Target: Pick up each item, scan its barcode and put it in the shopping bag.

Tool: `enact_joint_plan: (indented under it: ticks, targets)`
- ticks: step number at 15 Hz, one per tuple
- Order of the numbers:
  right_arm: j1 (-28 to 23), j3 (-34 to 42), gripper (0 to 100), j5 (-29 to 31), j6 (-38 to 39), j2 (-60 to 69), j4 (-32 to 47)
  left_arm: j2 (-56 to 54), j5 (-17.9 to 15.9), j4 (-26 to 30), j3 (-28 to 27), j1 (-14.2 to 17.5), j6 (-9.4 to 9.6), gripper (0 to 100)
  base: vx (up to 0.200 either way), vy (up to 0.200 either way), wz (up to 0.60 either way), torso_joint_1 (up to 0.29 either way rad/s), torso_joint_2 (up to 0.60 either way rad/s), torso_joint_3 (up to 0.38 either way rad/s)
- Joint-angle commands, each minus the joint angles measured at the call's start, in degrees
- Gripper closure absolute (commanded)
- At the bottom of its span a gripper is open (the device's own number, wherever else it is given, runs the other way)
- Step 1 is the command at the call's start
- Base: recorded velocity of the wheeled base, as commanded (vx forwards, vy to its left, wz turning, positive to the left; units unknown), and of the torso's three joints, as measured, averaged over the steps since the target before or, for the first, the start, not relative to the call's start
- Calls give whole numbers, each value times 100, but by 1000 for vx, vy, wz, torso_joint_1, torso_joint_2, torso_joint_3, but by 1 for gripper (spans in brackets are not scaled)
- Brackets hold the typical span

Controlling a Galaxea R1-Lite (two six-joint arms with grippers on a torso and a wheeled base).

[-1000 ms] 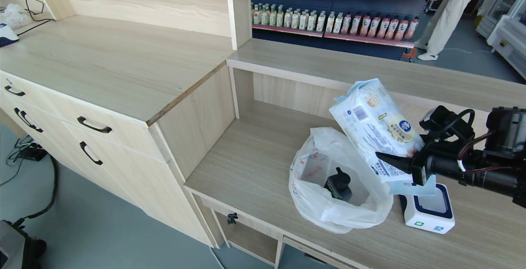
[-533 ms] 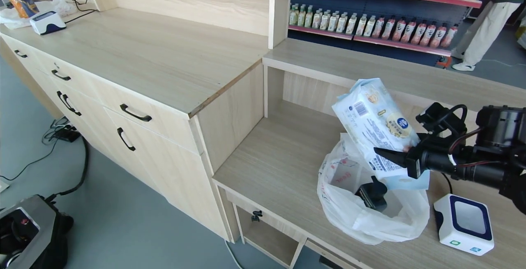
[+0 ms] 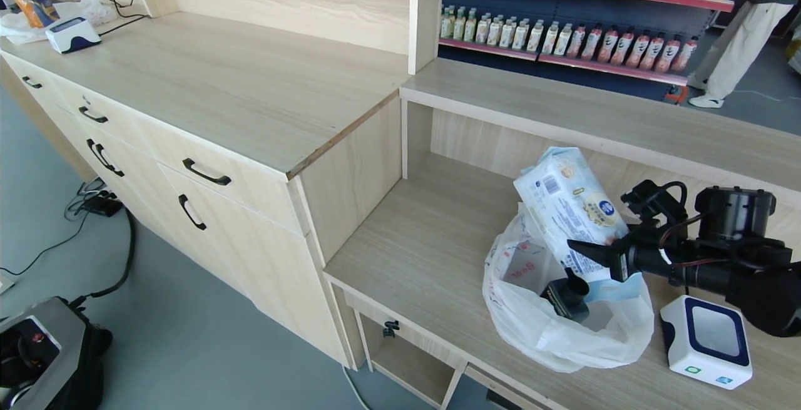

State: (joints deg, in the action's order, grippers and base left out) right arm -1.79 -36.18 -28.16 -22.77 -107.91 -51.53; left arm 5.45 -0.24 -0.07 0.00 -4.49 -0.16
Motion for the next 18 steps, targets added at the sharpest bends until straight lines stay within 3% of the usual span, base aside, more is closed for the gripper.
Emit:
enact_joint_plan:
  ticks: [1,6,18]
  targets:
    - [-14,129,100,-5,-8,-248,-147,9,-2,-1,0,0,-2,0,0,0,0,0,0,0]
    - [-67,489,100,-5,-17,-635,-973,9,-2,-1,0,0,-2,0,0,0,0,0,0,0]
    - [-225,823,100,-14,-412,-898,-1430,0,-2,-1,0,0,-2,0,0,0,0,0,0,0]
